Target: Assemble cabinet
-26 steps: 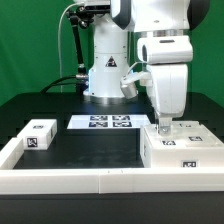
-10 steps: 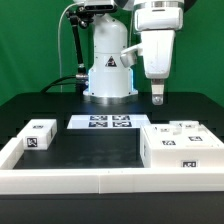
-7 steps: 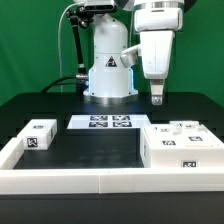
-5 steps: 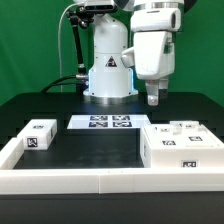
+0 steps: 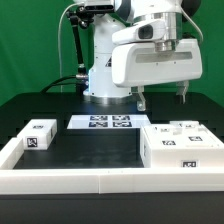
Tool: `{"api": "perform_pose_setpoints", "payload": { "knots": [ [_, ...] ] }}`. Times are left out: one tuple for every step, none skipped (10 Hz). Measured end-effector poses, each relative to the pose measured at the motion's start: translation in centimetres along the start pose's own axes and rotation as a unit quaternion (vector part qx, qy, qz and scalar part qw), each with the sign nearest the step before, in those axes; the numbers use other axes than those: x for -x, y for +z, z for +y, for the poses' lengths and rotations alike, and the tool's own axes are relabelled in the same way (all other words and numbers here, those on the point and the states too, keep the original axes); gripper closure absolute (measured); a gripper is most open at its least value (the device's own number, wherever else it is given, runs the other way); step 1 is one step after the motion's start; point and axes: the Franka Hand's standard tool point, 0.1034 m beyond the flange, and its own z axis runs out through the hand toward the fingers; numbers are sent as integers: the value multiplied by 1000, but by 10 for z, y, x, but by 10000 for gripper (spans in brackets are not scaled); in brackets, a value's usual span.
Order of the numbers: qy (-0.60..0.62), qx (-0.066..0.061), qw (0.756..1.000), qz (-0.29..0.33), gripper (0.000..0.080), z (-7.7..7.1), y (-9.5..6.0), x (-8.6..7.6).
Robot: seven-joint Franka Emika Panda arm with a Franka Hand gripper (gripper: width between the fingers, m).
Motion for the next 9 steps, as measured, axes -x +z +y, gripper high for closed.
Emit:
{"api": "perform_pose_setpoints", "payload": {
  "knots": [
    [27, -2, 1000, 0, 3, -1, 0, 0],
    [82, -6, 997, 1, 3, -2, 0, -1],
    [105, -7, 994, 1, 3, -4, 0, -1],
    [188, -8, 982, -3, 3, -10, 1, 2],
    [241, -6, 970, -9, 3, -17, 4, 5],
    [279, -2, 960, -13, 3, -22, 6, 7],
    [306, 3, 952, -13, 3, -24, 8, 7],
    [314, 7, 949, -13, 3, -22, 12, 10],
    [344, 7, 939, -11, 3, -19, 14, 12]
  ]
}}
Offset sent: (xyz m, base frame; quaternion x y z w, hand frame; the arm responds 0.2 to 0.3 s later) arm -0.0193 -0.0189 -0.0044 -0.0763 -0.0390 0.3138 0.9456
